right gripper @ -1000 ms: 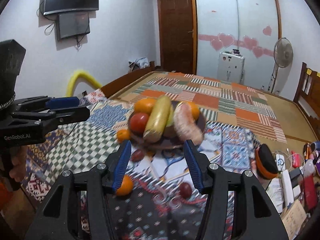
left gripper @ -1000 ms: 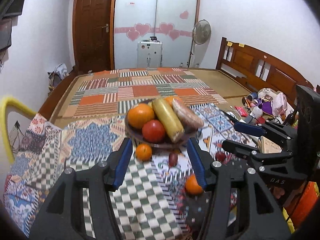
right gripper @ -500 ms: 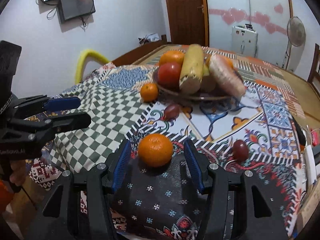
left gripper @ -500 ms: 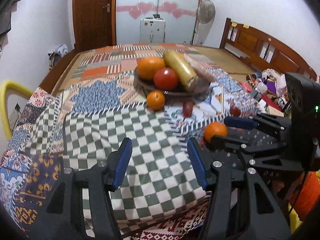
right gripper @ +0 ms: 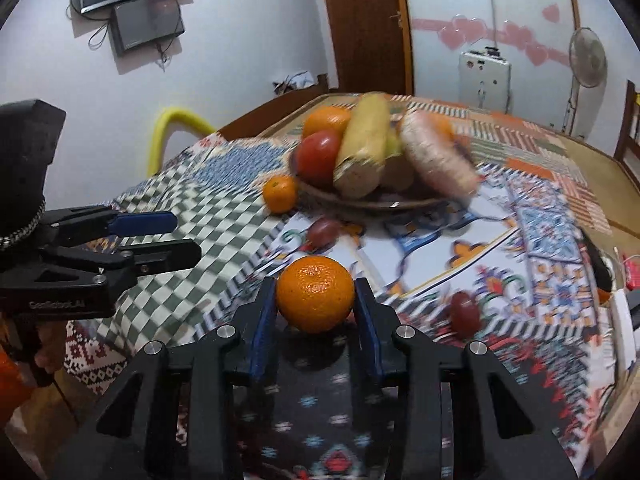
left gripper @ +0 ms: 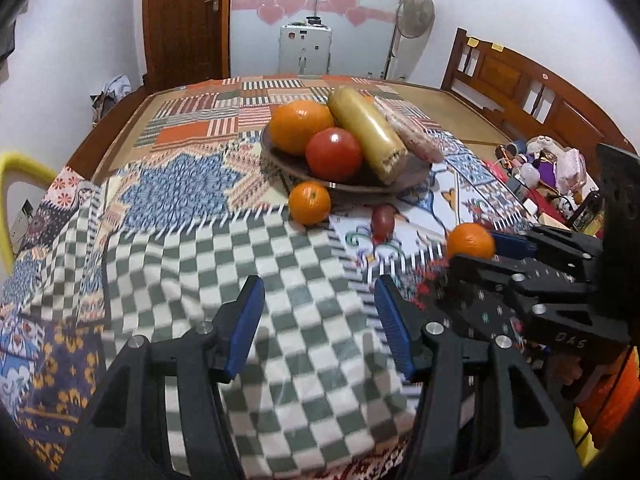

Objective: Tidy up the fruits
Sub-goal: 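Grasp a small mandarin with the right tool while the left tool moves toward another mandarin, then place the mandarin on the plate with the left tool while the right tool places its mandarin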

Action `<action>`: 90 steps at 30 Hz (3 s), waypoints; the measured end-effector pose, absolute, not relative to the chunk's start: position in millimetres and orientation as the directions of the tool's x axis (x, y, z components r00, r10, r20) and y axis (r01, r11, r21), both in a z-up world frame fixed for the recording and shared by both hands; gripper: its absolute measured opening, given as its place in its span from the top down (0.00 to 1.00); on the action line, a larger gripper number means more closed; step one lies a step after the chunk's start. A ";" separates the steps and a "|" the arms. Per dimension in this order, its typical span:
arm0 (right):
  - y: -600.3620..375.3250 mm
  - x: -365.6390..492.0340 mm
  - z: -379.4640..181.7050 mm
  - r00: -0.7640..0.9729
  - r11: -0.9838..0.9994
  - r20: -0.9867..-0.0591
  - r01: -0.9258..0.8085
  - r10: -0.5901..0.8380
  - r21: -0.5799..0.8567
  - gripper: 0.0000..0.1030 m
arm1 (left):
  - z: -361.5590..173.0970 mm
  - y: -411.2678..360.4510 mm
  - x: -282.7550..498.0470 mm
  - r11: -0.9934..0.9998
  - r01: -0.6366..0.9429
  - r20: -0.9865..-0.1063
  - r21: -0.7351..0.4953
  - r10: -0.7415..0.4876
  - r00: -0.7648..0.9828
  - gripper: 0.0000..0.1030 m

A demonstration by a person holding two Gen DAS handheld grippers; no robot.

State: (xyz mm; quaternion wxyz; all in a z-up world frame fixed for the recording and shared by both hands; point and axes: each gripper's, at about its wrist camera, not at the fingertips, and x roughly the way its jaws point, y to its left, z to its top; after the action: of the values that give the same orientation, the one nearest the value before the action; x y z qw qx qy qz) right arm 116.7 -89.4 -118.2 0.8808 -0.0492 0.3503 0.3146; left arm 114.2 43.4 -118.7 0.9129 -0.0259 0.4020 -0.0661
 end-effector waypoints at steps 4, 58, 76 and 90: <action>-102.0 127.1 -109.0 0.597 0.820 -0.636 -0.562 0.489 0.104 0.66 | -118.2 40.3 135.7 0.989 0.102 -0.737 -0.106 -0.147 0.659 0.45; -123.4 221.3 -78.1 0.688 0.863 -0.594 -0.504 0.417 0.022 0.66 | -83.9 23.6 213.8 0.990 0.125 -0.650 -0.062 -0.135 0.748 0.67; -98.8 261.2 -95.7 0.618 0.851 -0.666 -0.522 0.418 0.050 0.66 | -93.4 17.6 243.1 0.987 0.138 -0.652 -0.079 -0.156 0.742 0.67; -97.0 261.5 -98.6 0.613 0.853 -0.677 -0.520 0.408 0.043 0.66 | -96.9 15.5 243.2 0.989 0.134 -0.648 -0.061 -0.142 0.749 0.64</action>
State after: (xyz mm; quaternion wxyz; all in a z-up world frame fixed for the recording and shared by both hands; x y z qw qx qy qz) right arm 261.5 -97.0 -98.6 0.8945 -0.0788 0.3556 0.2592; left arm 243.2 15.5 -96.9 0.9350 -0.0054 0.3467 -0.0738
